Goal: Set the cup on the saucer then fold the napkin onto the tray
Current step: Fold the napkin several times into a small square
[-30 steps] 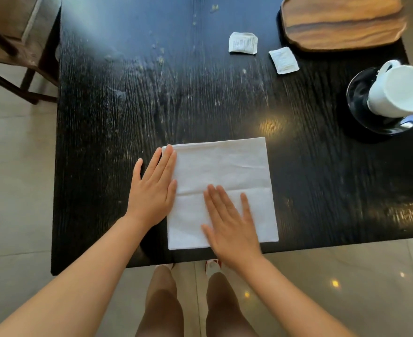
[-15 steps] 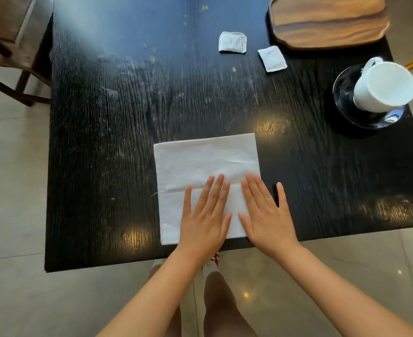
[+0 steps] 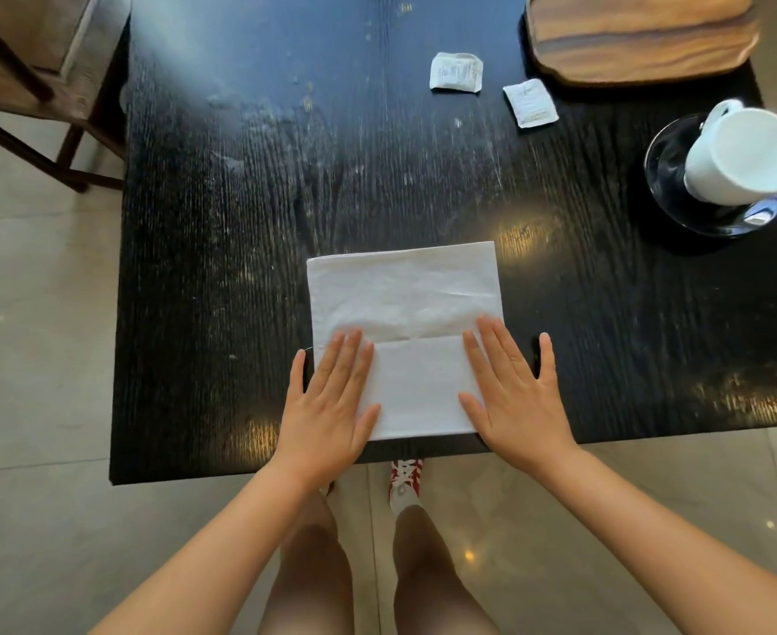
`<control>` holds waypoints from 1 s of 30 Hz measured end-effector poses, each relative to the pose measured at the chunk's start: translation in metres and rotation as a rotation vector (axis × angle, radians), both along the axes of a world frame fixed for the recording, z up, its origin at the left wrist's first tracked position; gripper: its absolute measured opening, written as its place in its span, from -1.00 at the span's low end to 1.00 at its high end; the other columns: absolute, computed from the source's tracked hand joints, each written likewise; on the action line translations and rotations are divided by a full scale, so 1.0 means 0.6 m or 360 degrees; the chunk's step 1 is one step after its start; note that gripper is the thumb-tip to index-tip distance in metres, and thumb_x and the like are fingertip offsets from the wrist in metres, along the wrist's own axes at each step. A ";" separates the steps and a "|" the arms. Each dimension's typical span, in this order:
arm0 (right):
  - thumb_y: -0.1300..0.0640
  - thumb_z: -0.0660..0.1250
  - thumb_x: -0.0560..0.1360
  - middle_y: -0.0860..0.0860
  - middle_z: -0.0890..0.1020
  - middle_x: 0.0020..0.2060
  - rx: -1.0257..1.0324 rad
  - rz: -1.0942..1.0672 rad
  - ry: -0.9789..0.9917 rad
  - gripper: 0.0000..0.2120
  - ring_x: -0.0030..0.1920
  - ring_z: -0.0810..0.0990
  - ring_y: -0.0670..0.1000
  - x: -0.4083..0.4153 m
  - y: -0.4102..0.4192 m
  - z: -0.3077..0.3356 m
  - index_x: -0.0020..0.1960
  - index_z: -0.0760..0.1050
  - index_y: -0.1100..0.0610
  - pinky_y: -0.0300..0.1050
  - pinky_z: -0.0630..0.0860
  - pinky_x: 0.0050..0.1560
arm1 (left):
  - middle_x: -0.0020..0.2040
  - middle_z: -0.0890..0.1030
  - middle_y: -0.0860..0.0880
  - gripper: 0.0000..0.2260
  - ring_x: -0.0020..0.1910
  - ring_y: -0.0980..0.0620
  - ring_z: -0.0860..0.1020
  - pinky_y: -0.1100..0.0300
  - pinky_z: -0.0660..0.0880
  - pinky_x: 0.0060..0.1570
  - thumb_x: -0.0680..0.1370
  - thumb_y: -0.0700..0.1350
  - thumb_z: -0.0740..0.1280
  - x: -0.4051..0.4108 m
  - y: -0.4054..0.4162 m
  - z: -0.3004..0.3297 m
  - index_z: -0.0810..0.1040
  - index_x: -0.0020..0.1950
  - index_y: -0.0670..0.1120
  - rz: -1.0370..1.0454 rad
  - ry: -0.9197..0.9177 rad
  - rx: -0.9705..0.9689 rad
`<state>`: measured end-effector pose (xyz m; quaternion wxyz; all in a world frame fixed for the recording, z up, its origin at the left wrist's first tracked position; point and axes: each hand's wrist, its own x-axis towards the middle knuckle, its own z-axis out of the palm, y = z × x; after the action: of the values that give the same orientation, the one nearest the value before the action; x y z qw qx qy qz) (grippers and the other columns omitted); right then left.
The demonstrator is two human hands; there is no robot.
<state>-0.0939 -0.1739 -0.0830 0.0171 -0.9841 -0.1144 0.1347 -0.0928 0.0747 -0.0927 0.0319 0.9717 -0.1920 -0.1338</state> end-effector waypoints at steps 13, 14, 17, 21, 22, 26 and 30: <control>-0.42 0.07 0.40 0.11 -0.02 0.52 0.0032 0.0522 0.0158 -0.15 0.51 -0.12 0.07 -0.049 -0.041 0.020 0.52 -0.06 0.00 0.38 -0.11 0.38 | 0.55 0.00 -0.10 -0.18 0.52 -0.07 0.00 -0.22 0.00 0.41 0.40 0.12 0.37 -0.047 0.094 0.006 0.05 0.52 -0.10 -0.0457 0.0009 0.0008; -0.41 0.11 0.38 0.11 0.00 0.52 0.0042 0.0540 0.0164 -0.14 0.51 -0.10 0.07 -0.053 -0.043 0.020 0.52 -0.03 0.00 0.39 -0.10 0.38 | 0.55 -0.04 -0.09 -0.16 0.52 -0.06 0.00 -0.20 -0.01 0.42 0.37 0.07 0.42 -0.050 0.098 0.005 0.07 0.52 -0.10 -0.0477 0.0002 0.0001; -0.33 0.16 0.36 0.12 0.08 0.51 0.0087 0.0574 0.0150 -0.18 0.51 -0.06 0.08 -0.061 -0.051 0.018 0.51 0.06 0.00 0.40 -0.06 0.37 | 0.55 -0.02 -0.08 -0.17 0.52 -0.04 -0.02 -0.17 0.01 0.42 0.32 -0.04 0.49 -0.058 0.110 0.005 0.16 0.49 -0.11 -0.0541 -0.0022 -0.0041; -0.28 0.15 0.41 0.13 0.18 0.48 0.0214 0.0601 0.0026 -0.29 0.50 0.05 0.09 -0.068 -0.059 0.014 0.48 0.17 0.00 0.39 -0.01 0.37 | 0.44 0.31 -0.10 -0.45 0.52 0.02 0.01 -0.05 0.04 0.42 0.46 -0.08 0.21 -0.052 0.119 0.017 0.23 0.45 -0.13 -0.0591 -0.0152 -0.0187; -0.28 0.16 0.42 0.12 0.21 0.47 0.0254 0.0601 -0.0015 -0.31 0.49 0.08 0.09 -0.068 -0.061 0.013 0.46 0.21 0.00 0.39 0.00 0.38 | 0.43 0.34 -0.10 -0.48 0.51 0.01 0.07 -0.03 0.05 0.42 0.47 -0.09 0.17 -0.047 0.120 0.019 0.25 0.43 -0.13 -0.0592 -0.0163 -0.0214; -0.10 0.35 0.41 0.11 0.38 0.38 0.0380 0.0572 -0.0223 -0.44 0.43 0.24 0.07 -0.058 -0.063 0.011 0.35 0.38 0.06 0.35 0.12 0.35 | 0.41 0.37 -0.06 -0.52 0.41 -0.03 0.30 -0.05 0.11 0.41 0.50 -0.08 0.19 -0.024 0.124 0.018 0.29 0.42 -0.10 -0.0589 -0.0198 -0.0259; 0.06 0.48 0.33 0.11 0.55 0.24 0.0511 0.0467 -0.0359 -0.51 0.32 0.38 0.07 -0.049 -0.056 0.006 0.22 0.48 0.10 0.31 0.23 0.31 | 0.36 0.42 -0.05 -0.58 0.36 -0.01 0.36 -0.04 0.12 0.39 0.51 -0.04 0.18 -0.017 0.124 0.014 0.40 0.36 -0.09 -0.0567 -0.0234 -0.0310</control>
<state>-0.1235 -0.2072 -0.0793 0.1408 -0.9504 -0.2773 0.0050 -0.1029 0.1491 -0.0845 0.0874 0.9219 -0.3745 -0.0468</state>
